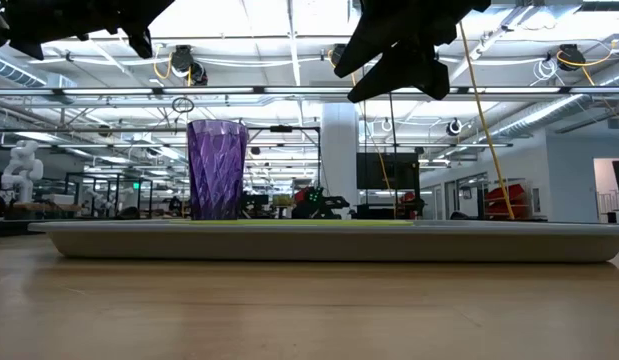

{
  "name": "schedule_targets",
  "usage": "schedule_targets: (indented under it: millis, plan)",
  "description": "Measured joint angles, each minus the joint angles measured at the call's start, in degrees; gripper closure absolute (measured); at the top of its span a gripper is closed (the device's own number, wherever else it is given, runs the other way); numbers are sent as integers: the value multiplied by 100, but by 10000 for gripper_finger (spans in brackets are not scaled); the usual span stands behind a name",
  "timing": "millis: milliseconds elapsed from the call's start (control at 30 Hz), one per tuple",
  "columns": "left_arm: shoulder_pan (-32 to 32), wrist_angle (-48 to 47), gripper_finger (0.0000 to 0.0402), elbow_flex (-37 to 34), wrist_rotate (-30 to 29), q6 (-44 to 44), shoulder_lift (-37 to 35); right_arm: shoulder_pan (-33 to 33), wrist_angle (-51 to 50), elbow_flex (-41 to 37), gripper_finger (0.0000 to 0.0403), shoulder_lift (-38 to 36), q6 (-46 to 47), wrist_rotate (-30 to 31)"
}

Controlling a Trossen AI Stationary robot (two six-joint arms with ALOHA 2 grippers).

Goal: Pick and place plate/cup/fork/spoon on tray
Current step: Adjust the orange spoon and gray serving tray

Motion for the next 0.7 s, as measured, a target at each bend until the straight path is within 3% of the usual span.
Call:
schedule_targets:
  millis: [700]
  plan:
    - [-2, 122, 325, -2, 0, -59, -1, -9, 7, 0, 248, 0, 67, -11]
